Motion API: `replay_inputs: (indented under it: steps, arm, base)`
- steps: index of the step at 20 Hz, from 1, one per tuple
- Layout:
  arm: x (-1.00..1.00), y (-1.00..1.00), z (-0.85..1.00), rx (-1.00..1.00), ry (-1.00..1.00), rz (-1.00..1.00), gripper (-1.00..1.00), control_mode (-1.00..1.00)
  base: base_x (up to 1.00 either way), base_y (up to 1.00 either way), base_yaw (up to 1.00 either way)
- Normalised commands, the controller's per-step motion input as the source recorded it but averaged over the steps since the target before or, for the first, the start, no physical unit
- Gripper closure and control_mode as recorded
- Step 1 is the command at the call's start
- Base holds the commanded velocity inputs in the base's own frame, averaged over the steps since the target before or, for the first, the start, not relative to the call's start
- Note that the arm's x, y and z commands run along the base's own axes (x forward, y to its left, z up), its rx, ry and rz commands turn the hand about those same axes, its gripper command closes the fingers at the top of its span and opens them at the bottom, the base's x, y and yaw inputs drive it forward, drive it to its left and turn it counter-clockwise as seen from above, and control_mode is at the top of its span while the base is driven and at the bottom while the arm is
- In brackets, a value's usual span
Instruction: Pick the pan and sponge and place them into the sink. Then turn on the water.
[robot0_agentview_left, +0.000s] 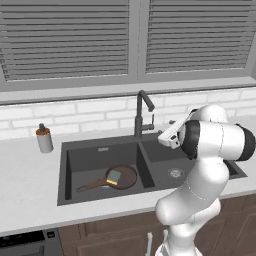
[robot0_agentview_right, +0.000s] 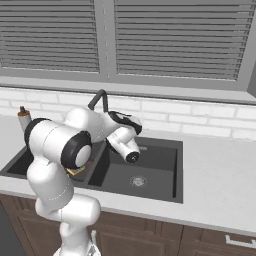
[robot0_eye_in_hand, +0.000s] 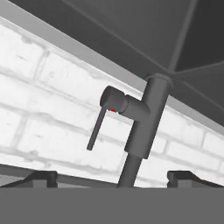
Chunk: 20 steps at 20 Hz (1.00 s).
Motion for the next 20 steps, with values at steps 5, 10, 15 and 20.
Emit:
replay_inputs:
  steps: [5, 10, 15, 20]
  arm:
    - [0.15, 0.0, 0.0, 0.03, 0.0, -0.03, -1.0, -1.0]
    - [0.18, 0.0, 0.0, 0.04, 0.0, -0.03, -1.0, -1.0]
    - [0.23, 0.02, 0.0, 0.03, 0.01, -0.01, -1.0, -1.0]
    - [0.23, 0.06, 0.0, 0.02, 0.01, 0.0, -1.0, -1.0]
  base:
    - [0.0, 0.0, 0.0]
    - [0.0, 0.0, 0.0]
    - [0.0, 0.0, 0.0]
    - [0.0, 0.0, 0.0]
